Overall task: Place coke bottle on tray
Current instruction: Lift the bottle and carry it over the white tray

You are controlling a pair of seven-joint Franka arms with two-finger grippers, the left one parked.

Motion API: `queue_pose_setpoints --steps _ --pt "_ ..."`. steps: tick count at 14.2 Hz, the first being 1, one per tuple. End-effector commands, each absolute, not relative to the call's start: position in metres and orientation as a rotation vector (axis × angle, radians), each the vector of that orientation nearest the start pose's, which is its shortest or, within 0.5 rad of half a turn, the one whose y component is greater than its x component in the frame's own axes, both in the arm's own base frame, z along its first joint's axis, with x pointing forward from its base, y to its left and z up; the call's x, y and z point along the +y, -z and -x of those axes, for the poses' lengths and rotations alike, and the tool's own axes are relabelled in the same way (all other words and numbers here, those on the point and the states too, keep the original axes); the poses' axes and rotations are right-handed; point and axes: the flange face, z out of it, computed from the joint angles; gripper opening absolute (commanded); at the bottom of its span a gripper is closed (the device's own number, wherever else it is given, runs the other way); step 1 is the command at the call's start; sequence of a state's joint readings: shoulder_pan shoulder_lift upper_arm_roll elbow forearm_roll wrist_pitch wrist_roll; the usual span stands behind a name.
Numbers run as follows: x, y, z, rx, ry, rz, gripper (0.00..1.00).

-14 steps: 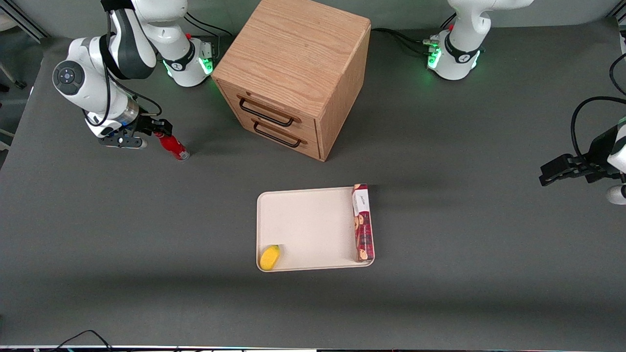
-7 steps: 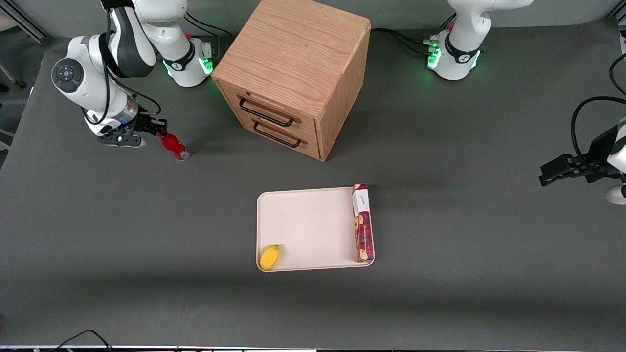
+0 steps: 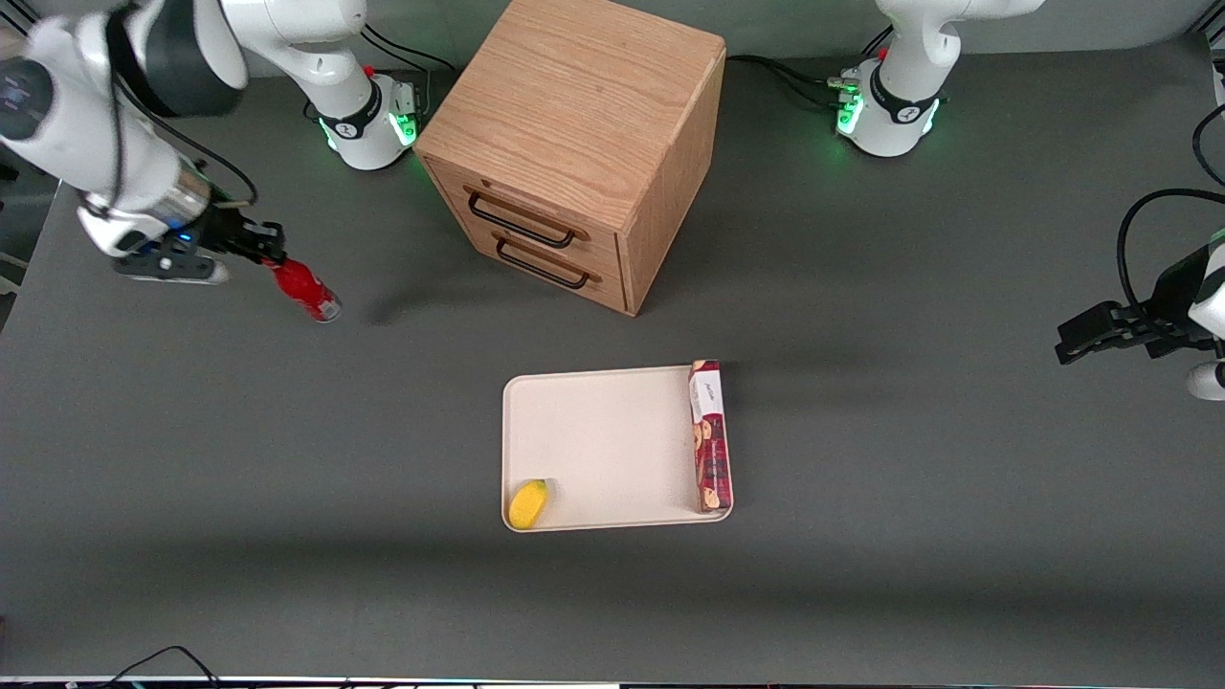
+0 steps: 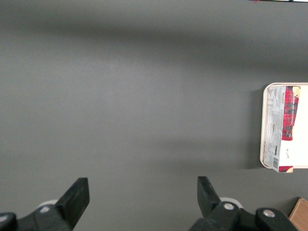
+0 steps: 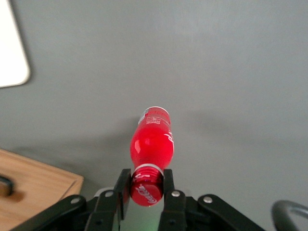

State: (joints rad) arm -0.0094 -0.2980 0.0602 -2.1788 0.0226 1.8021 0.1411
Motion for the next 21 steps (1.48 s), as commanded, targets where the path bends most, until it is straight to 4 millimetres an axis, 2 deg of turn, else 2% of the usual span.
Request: queue_pose_setpoints --steps 1,3,4,5,6,8,11,12,14,16,18,21 --pt "0.050 -0.584 -0.507 0.113 -0.160 3.127 0.00" --pt "0.089 -0.622 -0.532 0.109 -0.177 3.125 0.00" --pt "0.112 -0.633 -0.544 0.139 -0.192 3.117 0.00" --pt "0.139 -0.637 -0.557 0.185 -0.214 3.101 0.00" --pt "0.162 -0.629 -0.570 0.270 -0.245 3.080 0.00" --pt "0.216 -0.594 -0.586 0.431 -0.336 3.037 0.00" --pt "0.275 -0.516 -0.613 0.696 -0.342 3.005 0.00" --pt "0.289 -0.487 -0.620 0.759 -0.359 3.002 0.00" --pt "0.315 -0.446 -0.630 0.846 -0.306 2.979 0.00" --pt "0.335 -0.408 -0.629 0.884 -0.247 2.994 0.00" --pt "0.345 -0.380 -0.627 0.910 -0.189 3.006 0.00" --pt "0.350 -0.354 -0.626 0.935 -0.136 3.021 0.00"
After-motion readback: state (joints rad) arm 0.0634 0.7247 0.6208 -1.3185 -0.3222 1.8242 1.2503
